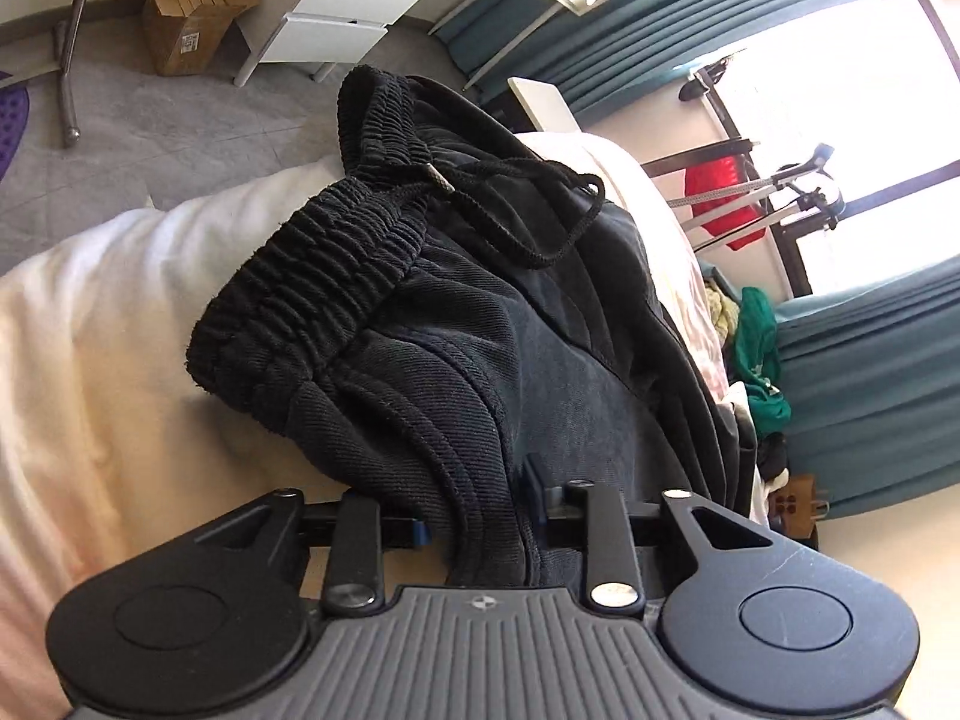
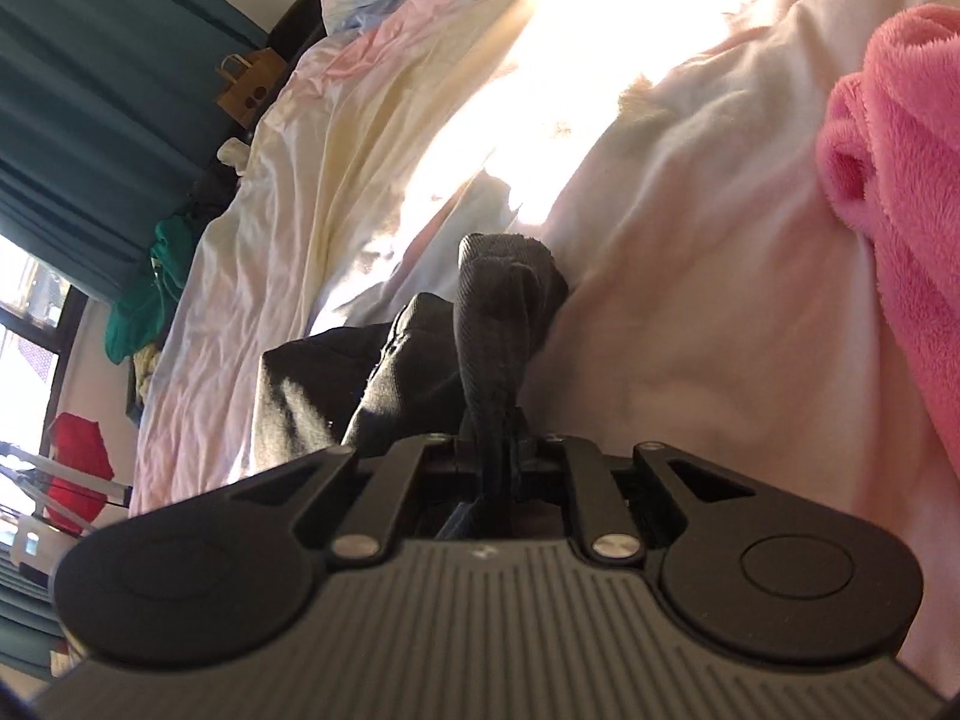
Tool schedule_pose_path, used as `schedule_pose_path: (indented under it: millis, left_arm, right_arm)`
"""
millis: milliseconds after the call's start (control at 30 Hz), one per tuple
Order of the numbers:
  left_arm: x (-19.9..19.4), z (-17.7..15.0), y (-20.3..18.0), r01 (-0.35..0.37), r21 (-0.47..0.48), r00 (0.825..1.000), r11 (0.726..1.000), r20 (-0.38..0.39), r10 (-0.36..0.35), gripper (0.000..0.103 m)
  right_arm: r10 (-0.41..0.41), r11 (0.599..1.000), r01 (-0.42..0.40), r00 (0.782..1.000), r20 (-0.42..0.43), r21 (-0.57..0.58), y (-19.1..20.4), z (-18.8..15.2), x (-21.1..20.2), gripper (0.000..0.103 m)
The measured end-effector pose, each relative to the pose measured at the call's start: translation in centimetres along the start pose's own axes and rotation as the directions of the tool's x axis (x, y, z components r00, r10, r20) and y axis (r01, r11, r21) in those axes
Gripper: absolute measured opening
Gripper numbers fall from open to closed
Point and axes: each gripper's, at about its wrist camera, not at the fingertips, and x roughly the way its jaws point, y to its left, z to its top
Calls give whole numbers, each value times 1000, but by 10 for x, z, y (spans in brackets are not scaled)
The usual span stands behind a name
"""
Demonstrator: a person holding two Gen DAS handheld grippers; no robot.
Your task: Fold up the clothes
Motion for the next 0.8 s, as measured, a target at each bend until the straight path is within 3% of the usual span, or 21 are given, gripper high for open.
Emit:
schedule_pose_path:
  millis: [33, 100, 133, 167, 200, 233, 267, 400, 567, 700, 800]
  left_arm:
    - [-3, 0, -3, -10, 27, 1000, 1000, 4, 10, 60]
    - [-9, 0, -10, -33, 82, 999, 996, 14, 32, 66]
    - [-14, -1, -15, -59, 118, 998, 991, 27, 56, 71]
    - [-19, -3, -21, -86, 156, 996, 984, 43, 80, 75]
    - [-24, -5, -30, -115, 201, 992, 973, 65, 104, 82]
    - [-28, -9, -37, -140, 239, 989, 961, 85, 123, 82]
    - [-32, -12, -45, -165, 275, 984, 947, 108, 140, 83]
    - [-50, -35, -80, -232, 363, 958, 902, 248, 147, 101]
    - [-55, -65, -129, -252, 479, 933, 841, 352, 79, 103]
    - [-30, -91, -167, -247, 591, 935, 768, 353, 29, 103]
    - [-4, -112, -191, -218, 656, 948, 723, 319, -4, 103]
  right_arm:
    - [-12, 1000, 12, 1000, -13, 7, -2, 0, 2, 14]
    - [-37, 999, 38, 999, -38, 20, -5, -1, 6, 20]
    - [-49, 998, 50, 997, -51, 26, -7, -1, 7, 34]
    - [-61, 997, 63, 996, -64, 32, -8, -1, 9, 41]
    - [-66, 998, 67, 996, -51, 17, -6, -1, 7, 63]
    - [-68, 998, 68, 998, -13, -15, 1, 1, 2, 78]
    - [-67, 996, 69, 997, 26, -48, 7, 2, -4, 82]
    - [-18, 980, 46, 990, 141, -193, 33, 1, -28, 81]
    - [160, 905, -83, 975, 154, -416, 71, -16, -56, 81]
    - [313, 808, -237, 948, 52, -539, 96, -40, -76, 81]
    - [377, 734, -322, 925, -36, -597, 110, -59, -85, 81]
